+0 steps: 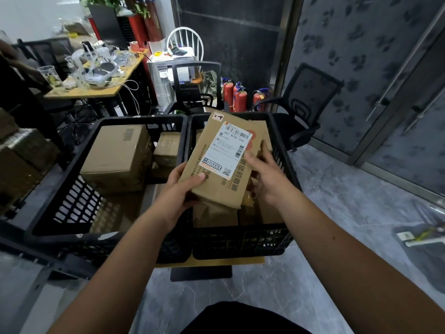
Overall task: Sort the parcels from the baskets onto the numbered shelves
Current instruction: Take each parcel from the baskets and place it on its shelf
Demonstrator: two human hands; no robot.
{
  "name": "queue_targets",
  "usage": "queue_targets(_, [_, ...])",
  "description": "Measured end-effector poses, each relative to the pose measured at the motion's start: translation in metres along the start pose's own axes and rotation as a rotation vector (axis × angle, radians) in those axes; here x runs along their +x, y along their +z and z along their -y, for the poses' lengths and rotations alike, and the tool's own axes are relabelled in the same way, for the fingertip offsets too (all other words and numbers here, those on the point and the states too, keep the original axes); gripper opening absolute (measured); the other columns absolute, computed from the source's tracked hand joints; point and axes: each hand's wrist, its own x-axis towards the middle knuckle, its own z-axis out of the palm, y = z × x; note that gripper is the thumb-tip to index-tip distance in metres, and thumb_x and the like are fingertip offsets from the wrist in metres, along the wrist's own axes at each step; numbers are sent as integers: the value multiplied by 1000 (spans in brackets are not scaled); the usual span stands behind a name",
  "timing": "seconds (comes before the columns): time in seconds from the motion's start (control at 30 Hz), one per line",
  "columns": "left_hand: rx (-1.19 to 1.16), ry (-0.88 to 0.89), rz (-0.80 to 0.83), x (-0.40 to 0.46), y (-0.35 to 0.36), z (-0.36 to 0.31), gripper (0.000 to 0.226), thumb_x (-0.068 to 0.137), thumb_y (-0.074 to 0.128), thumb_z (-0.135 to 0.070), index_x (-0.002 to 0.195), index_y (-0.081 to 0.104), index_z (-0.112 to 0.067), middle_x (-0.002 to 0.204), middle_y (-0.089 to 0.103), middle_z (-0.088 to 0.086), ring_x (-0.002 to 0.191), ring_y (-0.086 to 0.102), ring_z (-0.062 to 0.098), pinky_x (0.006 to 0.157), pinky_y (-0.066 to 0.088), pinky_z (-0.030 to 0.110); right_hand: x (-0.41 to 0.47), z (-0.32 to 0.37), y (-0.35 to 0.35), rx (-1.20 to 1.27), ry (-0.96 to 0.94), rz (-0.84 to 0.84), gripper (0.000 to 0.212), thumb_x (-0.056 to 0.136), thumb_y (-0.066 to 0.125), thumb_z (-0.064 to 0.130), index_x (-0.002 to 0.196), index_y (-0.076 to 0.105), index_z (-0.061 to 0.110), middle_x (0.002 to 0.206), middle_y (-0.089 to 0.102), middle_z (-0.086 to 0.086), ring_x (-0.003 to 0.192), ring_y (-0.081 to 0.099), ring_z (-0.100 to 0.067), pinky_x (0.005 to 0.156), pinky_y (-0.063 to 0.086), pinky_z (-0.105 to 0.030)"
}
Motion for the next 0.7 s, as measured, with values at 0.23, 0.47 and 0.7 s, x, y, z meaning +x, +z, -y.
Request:
queue_targets(0.23, [-143,38,-71,1,23,16,74,89,81,-27,152,44,-39,133,70,-4,111,74,16,96,60,41,-16,-11,-3,-198,-144,111,100,91,81,24,161,16,55,140,56,28,141,50,-14,115,46,-48])
queue_targets(0.47, [-194,94,-101,10,35,21,75,93,79,-26,155,39,-36,129,73,-3,112,74,18,93,61,42,-26,-15,2,-254,-226,121,83,103,62,4,158,26,56,165,35,15,124,52,9,90,53,-13])
queue_targets(0.7, [-196,68,-52,10,41,36,79,86,81,-28,152,39,-38,136,69,-1,116,72,18,90,60,35,-27,-25,9,-199,-291,93,93,89,75,-4,151,41,57,161,42,12,139,53,-13,99,58,-32])
